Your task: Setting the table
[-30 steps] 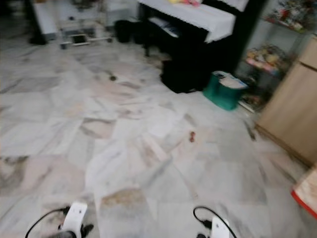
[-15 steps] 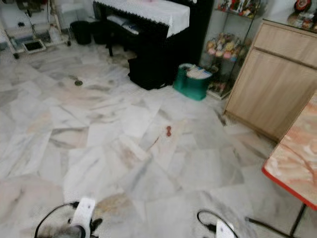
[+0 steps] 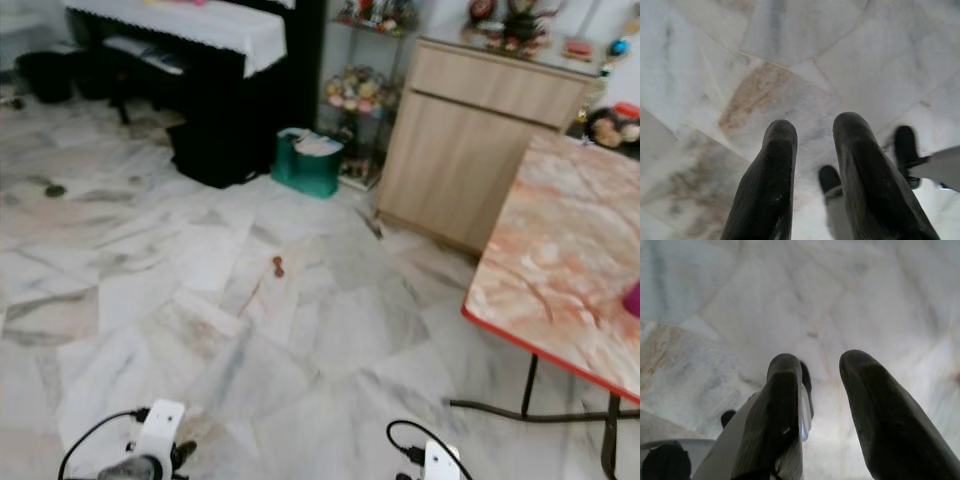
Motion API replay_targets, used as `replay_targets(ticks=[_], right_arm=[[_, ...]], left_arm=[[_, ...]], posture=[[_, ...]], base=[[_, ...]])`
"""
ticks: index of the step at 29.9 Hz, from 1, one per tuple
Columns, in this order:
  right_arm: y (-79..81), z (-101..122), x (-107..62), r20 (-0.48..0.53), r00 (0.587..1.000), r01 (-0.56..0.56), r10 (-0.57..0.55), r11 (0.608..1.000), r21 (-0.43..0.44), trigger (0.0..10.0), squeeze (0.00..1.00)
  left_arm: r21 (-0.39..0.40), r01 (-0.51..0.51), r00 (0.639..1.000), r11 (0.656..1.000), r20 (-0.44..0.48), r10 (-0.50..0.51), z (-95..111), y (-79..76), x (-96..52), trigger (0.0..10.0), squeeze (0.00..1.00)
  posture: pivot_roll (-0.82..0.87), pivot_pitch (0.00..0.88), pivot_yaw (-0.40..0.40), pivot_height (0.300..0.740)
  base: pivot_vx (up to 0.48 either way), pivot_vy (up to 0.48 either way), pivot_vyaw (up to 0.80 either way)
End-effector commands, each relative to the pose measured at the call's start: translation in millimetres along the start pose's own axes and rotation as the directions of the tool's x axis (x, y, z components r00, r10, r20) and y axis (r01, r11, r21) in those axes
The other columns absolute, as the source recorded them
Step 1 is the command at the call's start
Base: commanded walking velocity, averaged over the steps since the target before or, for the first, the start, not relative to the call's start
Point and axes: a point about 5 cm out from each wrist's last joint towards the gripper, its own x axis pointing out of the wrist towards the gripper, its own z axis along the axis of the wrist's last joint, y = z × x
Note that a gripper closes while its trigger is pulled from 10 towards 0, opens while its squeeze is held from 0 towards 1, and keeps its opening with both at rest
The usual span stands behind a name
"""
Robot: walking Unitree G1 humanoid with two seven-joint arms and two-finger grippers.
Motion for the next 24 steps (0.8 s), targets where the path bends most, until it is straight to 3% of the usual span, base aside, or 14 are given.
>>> replay_targets(ticks=[1,15,21,24], right_arm=[[-8.3,-3,-2.1,-0.001,1.0,0.021,-0.021,1.0,-0.003,10.0,0.0],[-13.7,0,-2.8,0.005,1.0,0.025,-0.025,1.0,-0.011,10.0,0.0],[-10.5,2,-1.7,0.007,1.0,0.021,-0.021,1.0,-0.015,10.0,0.0],[-0.9,3,0.5,0.007,1.0,0.009,-0.009,1.0,-0.023,10.0,0.0]], left_arm=[[-0.003,0.025,1.0,1.0,-0.004,-0.025,1,-9.0,1.5,10.0,0.0],[-0.024,-0.002,0.999,1.0,-0.042,0.001,-11,-2.6,-1.4,10.0,0.0],[-0.025,-0.005,0.999,1.0,-0.048,0.004,-14,-2.7,-2.0,10.0,0.0],[-0.03,-0.007,0.999,1.0,-0.05,0.005,-16,-3.6,-2.5,10.0,0.0]], posture=[[0.05,0.0,-0.025,0.74],[0.05,0.0,-0.028,0.74],[0.05,0.0,-0.028,0.74],[0.05,0.0,-0.028,0.74]], base=[[0.0,0.0,-0.69],[0.0,0.0,-0.69],[0.0,0.0,-0.69],[0.0,0.0,-0.69]])
